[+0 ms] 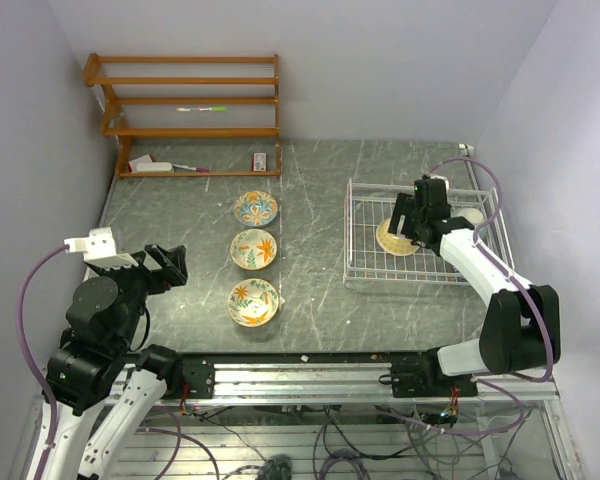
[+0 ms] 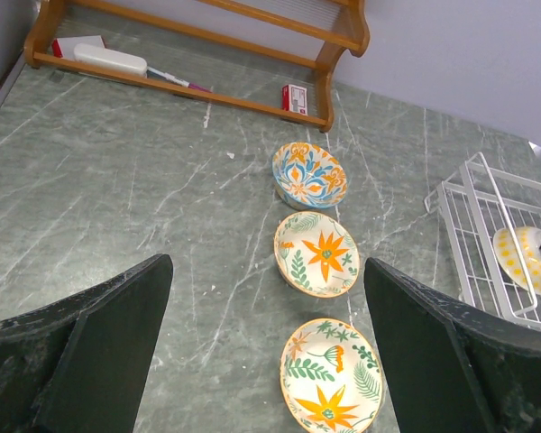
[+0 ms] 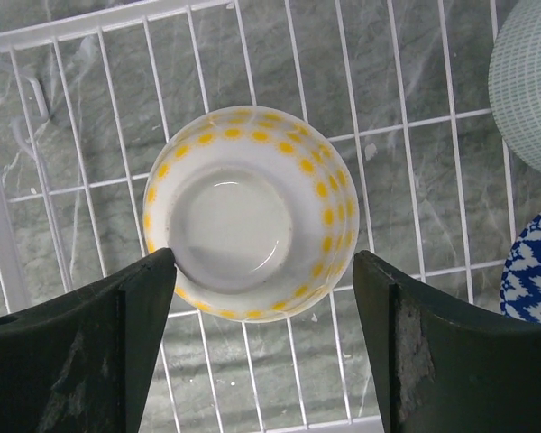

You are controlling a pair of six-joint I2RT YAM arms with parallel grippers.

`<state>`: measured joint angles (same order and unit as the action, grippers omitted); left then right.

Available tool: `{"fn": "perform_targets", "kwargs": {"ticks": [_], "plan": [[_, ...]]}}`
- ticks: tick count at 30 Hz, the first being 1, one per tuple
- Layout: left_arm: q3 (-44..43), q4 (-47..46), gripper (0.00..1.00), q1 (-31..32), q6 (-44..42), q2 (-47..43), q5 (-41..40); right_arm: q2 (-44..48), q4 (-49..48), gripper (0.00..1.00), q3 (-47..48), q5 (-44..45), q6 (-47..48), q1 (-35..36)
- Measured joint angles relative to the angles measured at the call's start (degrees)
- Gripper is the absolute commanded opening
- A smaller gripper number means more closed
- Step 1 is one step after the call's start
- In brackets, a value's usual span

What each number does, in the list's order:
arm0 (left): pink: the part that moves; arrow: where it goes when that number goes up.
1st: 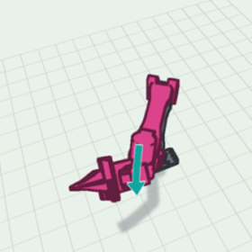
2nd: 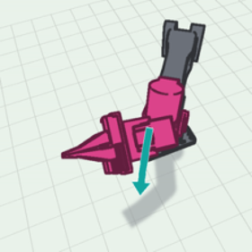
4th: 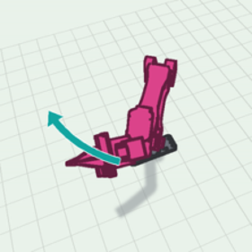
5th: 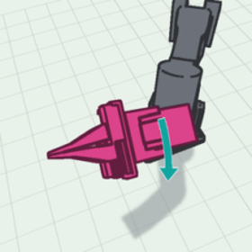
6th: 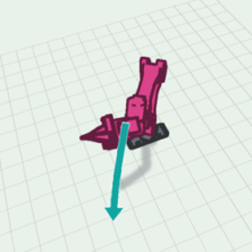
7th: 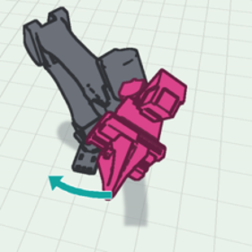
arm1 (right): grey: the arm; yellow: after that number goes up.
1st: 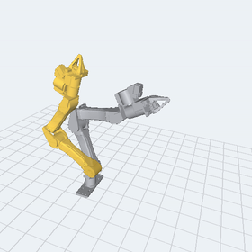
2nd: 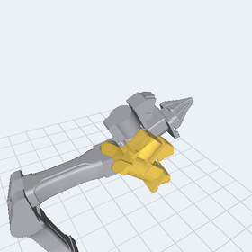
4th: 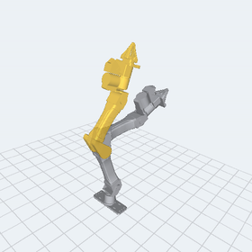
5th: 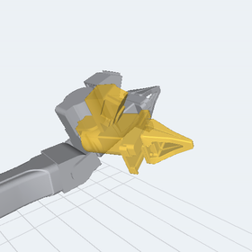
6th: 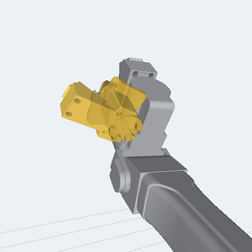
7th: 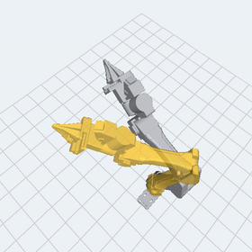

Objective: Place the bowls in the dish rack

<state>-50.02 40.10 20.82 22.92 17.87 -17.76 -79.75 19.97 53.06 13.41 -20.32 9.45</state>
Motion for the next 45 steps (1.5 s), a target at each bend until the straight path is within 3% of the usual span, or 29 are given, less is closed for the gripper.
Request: {"fn": "perform_targets", "kwargs": {"ticks": [5, 15, 26, 36, 42, 45], "plan": [[0.13, -0.02, 0.98, 0.00, -0.04, -0.15, 0.00, -1.36, -0.90, 0.62, 0.74, -0.48, -0.13, 0.02], [1.14, -0.50, 0.98, 0.00, -0.46, -0.26, -0.02, -2.71, -2.16, 0.53, 1.60, 0.09, -0.42, 0.24], [1.14, -1.27, 0.98, 0.00, -1.57, 0.72, -0.02, -3.23, -2.14, 0.49, 2.47, 6.49, -1.95, -0.44], [1.11, -1.27, 0.98, 0.00, -2.58, 1.49, -0.02, -3.34, -6.40, 0.47, 2.49, 6.36, -3.28, -8.66], [1.11, -1.27, 0.98, 0.00, -2.58, 1.60, -0.02, -3.43, -8.98, 0.47, 2.38, 6.64, -3.74, -9.49], [1.11, -1.25, 0.98, 0.00, -2.56, 1.68, -0.04, -3.19, -10.08, 0.53, 1.73, 6.47, -3.85, -9.51]]}}
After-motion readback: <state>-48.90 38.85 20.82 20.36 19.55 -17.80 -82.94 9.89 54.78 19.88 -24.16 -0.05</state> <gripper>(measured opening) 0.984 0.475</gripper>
